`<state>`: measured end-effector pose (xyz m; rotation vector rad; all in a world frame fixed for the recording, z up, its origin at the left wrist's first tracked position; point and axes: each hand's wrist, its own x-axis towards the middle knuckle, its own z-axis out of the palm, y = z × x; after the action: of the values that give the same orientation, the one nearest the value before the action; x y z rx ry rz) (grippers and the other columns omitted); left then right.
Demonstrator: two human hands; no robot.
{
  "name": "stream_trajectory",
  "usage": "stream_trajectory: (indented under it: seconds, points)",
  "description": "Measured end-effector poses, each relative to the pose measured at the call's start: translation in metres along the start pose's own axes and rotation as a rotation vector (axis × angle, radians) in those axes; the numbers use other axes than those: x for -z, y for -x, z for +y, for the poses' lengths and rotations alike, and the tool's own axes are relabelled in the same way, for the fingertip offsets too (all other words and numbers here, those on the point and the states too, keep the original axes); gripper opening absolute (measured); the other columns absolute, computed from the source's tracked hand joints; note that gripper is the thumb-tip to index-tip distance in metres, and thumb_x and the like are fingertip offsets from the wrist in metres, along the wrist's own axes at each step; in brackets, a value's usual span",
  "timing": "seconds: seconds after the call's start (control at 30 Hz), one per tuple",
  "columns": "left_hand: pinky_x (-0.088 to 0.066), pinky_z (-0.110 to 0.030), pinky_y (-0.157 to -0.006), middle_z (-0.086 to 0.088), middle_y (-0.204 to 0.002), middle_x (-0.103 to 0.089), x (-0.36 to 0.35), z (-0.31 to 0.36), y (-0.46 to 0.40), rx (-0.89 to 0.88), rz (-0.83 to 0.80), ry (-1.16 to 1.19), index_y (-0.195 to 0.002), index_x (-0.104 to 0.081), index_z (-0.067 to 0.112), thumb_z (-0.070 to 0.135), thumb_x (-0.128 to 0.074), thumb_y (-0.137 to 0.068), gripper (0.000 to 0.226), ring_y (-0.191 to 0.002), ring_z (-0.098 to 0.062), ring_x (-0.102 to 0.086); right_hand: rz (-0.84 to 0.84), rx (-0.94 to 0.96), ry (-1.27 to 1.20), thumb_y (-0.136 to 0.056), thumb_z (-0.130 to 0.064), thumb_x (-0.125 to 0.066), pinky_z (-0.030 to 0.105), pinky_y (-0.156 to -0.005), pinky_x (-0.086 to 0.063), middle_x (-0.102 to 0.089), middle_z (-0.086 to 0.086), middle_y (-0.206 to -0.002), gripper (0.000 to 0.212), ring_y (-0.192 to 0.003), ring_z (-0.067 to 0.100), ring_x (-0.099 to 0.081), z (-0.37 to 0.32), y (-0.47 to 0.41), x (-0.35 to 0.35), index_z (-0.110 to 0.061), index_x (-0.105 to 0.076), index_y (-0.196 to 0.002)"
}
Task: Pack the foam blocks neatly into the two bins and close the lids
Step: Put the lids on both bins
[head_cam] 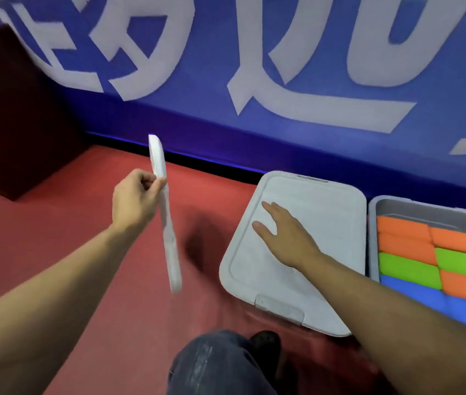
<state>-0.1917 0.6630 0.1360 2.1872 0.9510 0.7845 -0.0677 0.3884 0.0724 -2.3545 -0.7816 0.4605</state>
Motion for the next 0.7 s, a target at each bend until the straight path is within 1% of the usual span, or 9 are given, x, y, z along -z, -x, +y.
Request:
stream_trajectory:
  seconds: [0.1,0.2,0.27,0.37,0.43,0.5,0.6,0.63,0.7]
  points:
    - [-0.043,-0.014,-0.067,0.012,-0.082,-0.064,0.014,0.069,0.003,-0.141,-0.013,0.128,-0.093,-0.065,0.015,0.037,-0.07,-0.095,0.023,-0.074,0.001,-0.058,0.066,-0.039,-0.125,-0.099,-0.065,-0.04,0.042,-0.121,-0.026,-0.022,-0.006,-0.167,0.069,-0.153,0.019,-0.024,-0.018,0.013,0.033,-0.037,-0.023,-0.159]
    - [-0.047,-0.011,-0.072,0.014,-0.087,-0.065,0.017,0.143,0.018,-0.264,-0.053,0.29,-0.096,-0.064,0.015,0.037,-0.068,-0.097,0.023,-0.079,0.004,-0.061,0.137,-0.126,-0.319,-0.098,-0.065,-0.044,0.044,-0.118,-0.034,-0.028,-0.002,-0.165,0.069,-0.149,0.024,-0.032,-0.027,0.029,0.068,-0.037,-0.024,-0.159]
    - [-0.052,-0.015,-0.078,0.009,-0.09,-0.068,0.011,0.186,0.028,-0.319,-0.079,0.398,-0.097,-0.065,0.015,0.039,-0.067,-0.097,0.025,-0.085,-0.001,-0.065,0.152,-0.204,-0.447,-0.099,-0.064,-0.044,0.046,-0.115,-0.036,-0.027,-0.001,-0.166,0.07,-0.148,0.028,-0.034,-0.027,0.042,0.094,-0.038,-0.021,-0.159]
    - [-0.06,-0.035,-0.083,-0.003,-0.096,-0.071,-0.005,0.24,0.045,-0.323,-0.122,0.599,-0.097,-0.066,0.015,0.039,-0.068,-0.096,0.025,-0.09,-0.02,-0.069,0.156,-0.368,-0.619,-0.093,-0.073,-0.045,0.059,-0.112,-0.039,-0.021,-0.003,-0.167,0.078,-0.146,0.036,-0.035,-0.008,0.066,0.13,-0.043,-0.014,-0.159]
    - [-0.061,-0.033,-0.079,-0.008,-0.097,-0.071,-0.02,0.268,0.061,-0.278,-0.144,0.74,-0.096,-0.066,0.012,0.034,-0.068,-0.097,0.021,-0.087,-0.018,-0.069,0.158,-0.481,-0.779,-0.087,-0.079,-0.051,0.063,-0.104,-0.045,-0.021,0.001,-0.167,0.087,-0.136,0.042,-0.046,0.015,0.082,0.151,-0.048,-0.01,-0.158]
    - [-0.061,-0.032,-0.081,-0.006,-0.094,-0.07,-0.04,0.291,0.079,-0.205,-0.189,0.89,-0.095,-0.067,0.01,0.028,-0.069,-0.098,0.019,-0.087,-0.016,-0.07,0.157,-0.555,-0.983,-0.081,-0.078,-0.06,0.061,-0.091,-0.055,-0.027,0.01,-0.163,0.093,-0.121,0.044,-0.058,0.041,0.1,0.171,-0.049,-0.014,-0.156]
    - [-0.062,-0.033,-0.086,-0.002,-0.095,-0.071,-0.073,0.315,0.113,-0.083,-0.282,1.007,-0.102,-0.069,0.002,0.025,-0.067,-0.098,0.024,-0.093,-0.017,-0.072,0.174,-0.627,-1.164,-0.074,-0.073,-0.073,0.05,-0.071,-0.062,-0.06,0.015,-0.135,0.088,-0.102,0.037,-0.07,0.081,0.131,0.196,-0.031,-0.042,-0.145]
    - [-0.061,-0.032,-0.087,-0.003,-0.097,-0.072,-0.083,0.321,0.126,-0.045,-0.315,1.03,-0.105,-0.069,0.001,0.025,-0.067,-0.099,0.025,-0.095,-0.016,-0.073,0.181,-0.637,-1.179,-0.075,-0.07,-0.074,0.044,-0.067,-0.062,-0.07,0.013,-0.121,0.08,-0.093,0.031,-0.073,0.093,0.142,0.202,-0.025,-0.052,-0.137]
    - [-0.06,-0.031,-0.089,-0.009,-0.103,-0.073,-0.103,0.327,0.153,-0.003,-0.411,1.07,-0.106,-0.069,0.0,0.025,-0.065,-0.1,0.026,-0.098,-0.016,-0.073,0.24,-0.641,-1.262,-0.08,-0.063,-0.075,0.034,-0.058,-0.06,-0.078,0.007,-0.097,0.063,-0.075,0.022,-0.075,0.123,0.159,0.209,-0.019,-0.065,-0.123]
